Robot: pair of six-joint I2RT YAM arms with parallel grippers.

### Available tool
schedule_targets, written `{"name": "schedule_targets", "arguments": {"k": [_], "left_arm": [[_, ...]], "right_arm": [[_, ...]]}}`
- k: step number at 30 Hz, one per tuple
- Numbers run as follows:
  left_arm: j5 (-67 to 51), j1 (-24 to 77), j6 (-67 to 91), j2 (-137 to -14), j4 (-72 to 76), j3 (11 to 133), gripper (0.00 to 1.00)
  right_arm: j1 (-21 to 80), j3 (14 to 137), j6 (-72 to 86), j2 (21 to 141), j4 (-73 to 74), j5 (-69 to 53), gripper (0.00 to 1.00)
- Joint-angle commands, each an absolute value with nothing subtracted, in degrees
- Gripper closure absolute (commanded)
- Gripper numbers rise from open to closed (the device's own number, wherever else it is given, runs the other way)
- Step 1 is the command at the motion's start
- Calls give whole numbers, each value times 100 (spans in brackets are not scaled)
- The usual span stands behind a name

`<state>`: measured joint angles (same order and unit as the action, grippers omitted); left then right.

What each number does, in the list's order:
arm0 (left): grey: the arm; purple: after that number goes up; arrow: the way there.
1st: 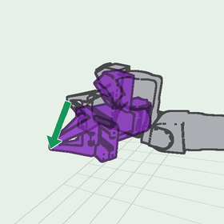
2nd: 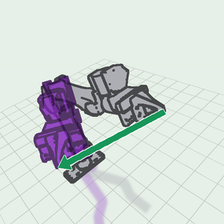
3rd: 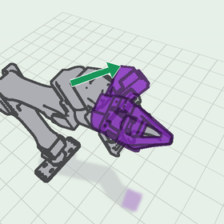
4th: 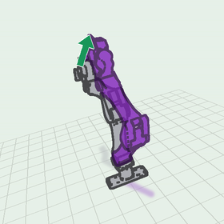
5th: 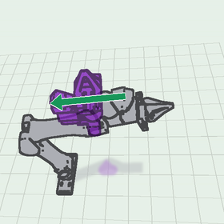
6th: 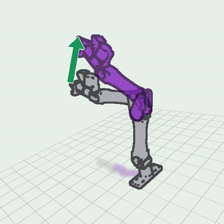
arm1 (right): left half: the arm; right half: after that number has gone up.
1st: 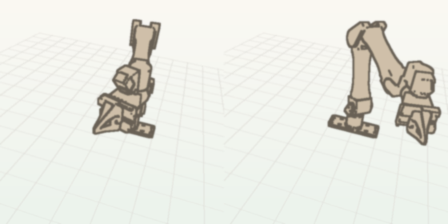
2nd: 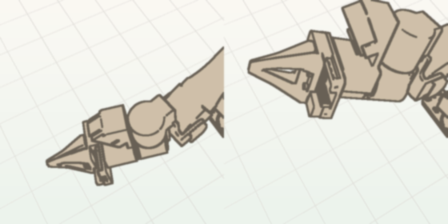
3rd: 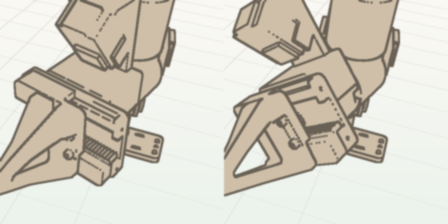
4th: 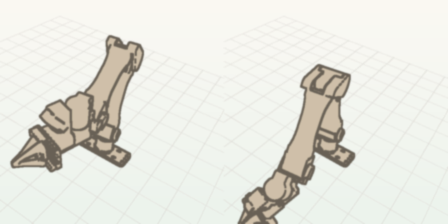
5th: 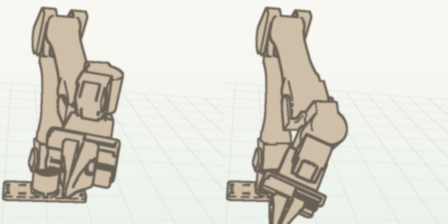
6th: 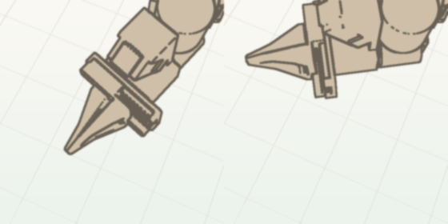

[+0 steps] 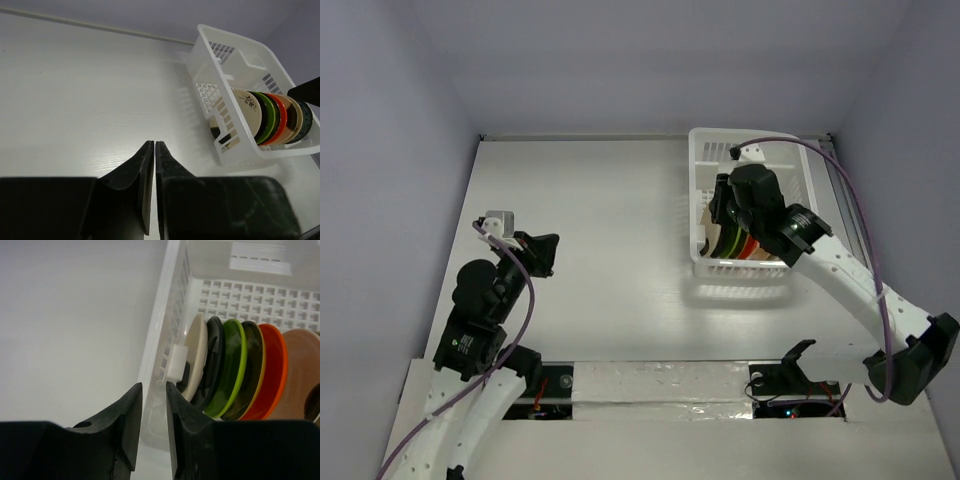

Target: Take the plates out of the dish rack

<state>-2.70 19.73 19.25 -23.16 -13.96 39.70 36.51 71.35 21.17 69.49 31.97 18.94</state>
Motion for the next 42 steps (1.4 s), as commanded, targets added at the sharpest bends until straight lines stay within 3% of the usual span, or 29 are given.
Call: {"name": "schedule_targets", "arguments": {"k": [1,5,9,19,30,42], "left_arm": [[-141,1916,1986,-2373,-1283,4140,96],[-176,1916,1986,-2250,-1257,4113,73],[-158,1916,2013,-2136,-1239,4096,64],[-185,1916,2013,-2136,-1239,4087,61],[-220,1863,1995,-2118,-1213,4078,61],[-229,1863,1995,-2109,-1213,4078,60]], "right_arm": [[3700,7436,2030,7267,3479,2776,68],[3700,7515,2179,7769,3568,2873,68],[3700,7444,2232,8112,3516,3015,69],[3700,7462,2399,8833,3648,3700,72],[3700,7313,2303,7875,3428,3516,74],[3516,7260,2180,8709,3191,3595,74]]}}
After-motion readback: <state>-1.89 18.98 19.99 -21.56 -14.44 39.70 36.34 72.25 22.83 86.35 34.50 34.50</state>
